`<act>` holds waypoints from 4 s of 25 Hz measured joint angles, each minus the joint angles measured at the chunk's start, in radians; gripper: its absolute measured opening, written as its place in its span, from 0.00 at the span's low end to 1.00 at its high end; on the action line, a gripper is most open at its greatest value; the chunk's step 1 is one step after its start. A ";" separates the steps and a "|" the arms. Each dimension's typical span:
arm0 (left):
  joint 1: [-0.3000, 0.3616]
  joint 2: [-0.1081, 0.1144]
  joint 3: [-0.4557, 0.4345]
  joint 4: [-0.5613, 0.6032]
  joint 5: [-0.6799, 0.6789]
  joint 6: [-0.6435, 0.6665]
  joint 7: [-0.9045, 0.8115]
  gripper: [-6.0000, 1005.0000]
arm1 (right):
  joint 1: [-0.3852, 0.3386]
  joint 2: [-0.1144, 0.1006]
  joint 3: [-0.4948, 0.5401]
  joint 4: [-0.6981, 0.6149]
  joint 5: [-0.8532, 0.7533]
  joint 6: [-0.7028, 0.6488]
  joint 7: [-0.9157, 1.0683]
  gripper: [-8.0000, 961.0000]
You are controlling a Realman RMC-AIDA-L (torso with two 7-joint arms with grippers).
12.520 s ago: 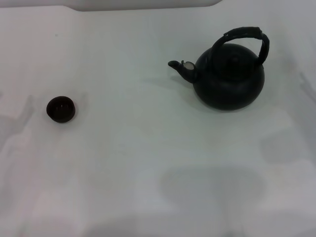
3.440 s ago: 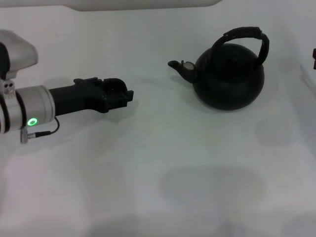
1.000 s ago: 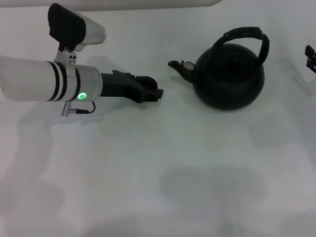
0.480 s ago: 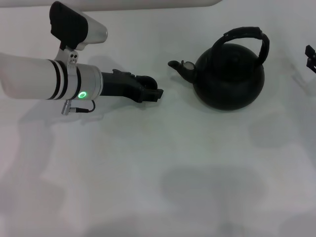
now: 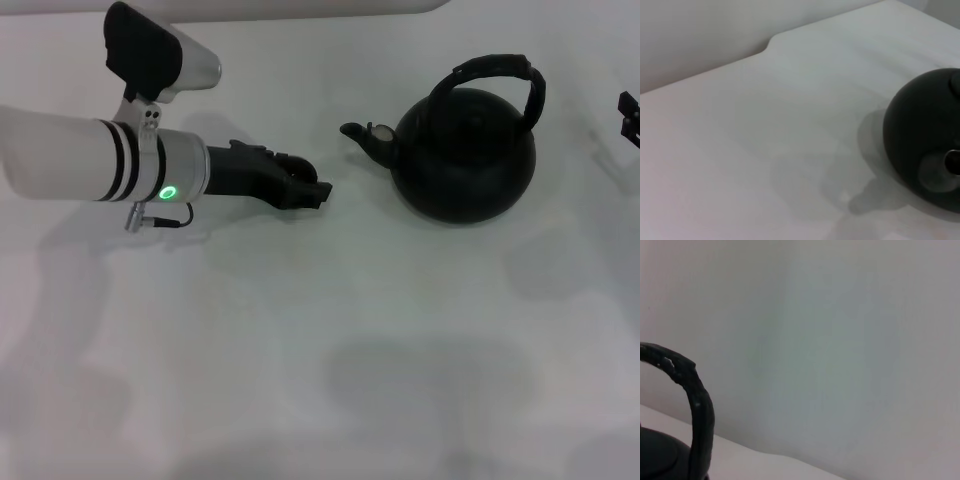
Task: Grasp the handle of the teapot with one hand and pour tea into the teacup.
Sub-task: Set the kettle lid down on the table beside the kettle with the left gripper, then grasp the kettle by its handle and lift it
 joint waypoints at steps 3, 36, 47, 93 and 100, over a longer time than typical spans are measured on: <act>0.008 0.000 0.013 -0.020 0.000 0.004 0.000 0.74 | 0.000 0.000 0.000 0.000 0.000 0.000 0.000 0.85; 0.607 0.000 -0.097 -0.363 -0.611 -0.265 0.815 0.76 | -0.115 -0.011 -0.001 0.177 -0.098 -0.050 0.158 0.85; 0.613 -0.001 -0.270 0.114 -0.963 -0.591 1.160 0.76 | -0.345 0.004 -0.136 0.824 -0.573 -0.178 0.784 0.85; 0.630 0.000 -0.272 0.186 -1.016 -0.660 1.179 0.74 | -0.243 0.010 -0.473 0.845 -0.467 -0.466 0.800 0.52; 0.630 0.001 -0.272 0.196 -1.015 -0.660 1.179 0.74 | -0.225 0.007 -0.472 0.822 -0.450 -0.462 0.786 0.49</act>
